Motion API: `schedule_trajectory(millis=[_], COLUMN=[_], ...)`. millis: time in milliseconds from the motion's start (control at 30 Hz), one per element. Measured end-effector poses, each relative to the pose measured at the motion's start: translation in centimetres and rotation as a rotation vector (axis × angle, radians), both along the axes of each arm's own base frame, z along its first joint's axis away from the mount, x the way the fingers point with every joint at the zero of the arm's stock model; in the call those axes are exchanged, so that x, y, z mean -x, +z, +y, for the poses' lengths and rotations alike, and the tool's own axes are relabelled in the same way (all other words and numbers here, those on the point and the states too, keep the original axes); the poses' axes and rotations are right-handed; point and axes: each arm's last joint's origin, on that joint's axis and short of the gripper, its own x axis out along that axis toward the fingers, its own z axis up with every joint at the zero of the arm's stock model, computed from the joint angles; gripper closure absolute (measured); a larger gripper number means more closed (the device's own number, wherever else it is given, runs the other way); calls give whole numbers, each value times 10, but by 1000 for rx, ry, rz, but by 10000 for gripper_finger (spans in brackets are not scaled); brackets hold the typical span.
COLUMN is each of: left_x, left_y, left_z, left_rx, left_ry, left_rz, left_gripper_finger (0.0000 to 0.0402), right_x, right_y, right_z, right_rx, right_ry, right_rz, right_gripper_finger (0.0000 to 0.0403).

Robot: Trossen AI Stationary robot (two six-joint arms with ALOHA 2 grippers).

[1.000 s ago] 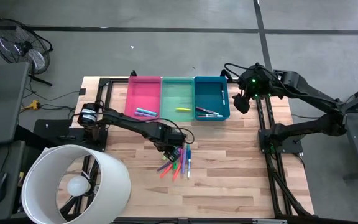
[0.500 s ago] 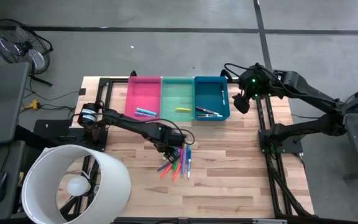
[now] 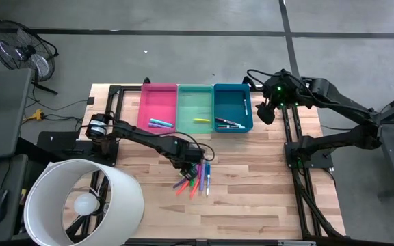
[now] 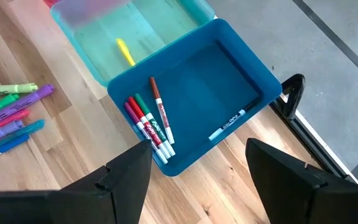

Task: Pick & Place Markers
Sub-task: Put the light green marker into the red bin

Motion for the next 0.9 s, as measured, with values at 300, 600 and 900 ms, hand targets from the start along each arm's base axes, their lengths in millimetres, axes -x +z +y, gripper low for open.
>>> schedule_trajectory(millis=[300,600,900], left_x=[-10,-8,-7], left_y=[-32,-44,-45], left_z=[-3,-2,-2], left_rx=[55,52,59], left_ry=[-9,-6,-30], left_rz=[64,129,138], left_gripper_finger=[242,265,345], right_x=[0,0,0], right_y=[0,0,0], right_z=[0,0,0], right_rx=[1,2,12], right_ry=[-1,2,-6], right_rz=[-2,0,5], right_gripper_finger=[153,153,153])
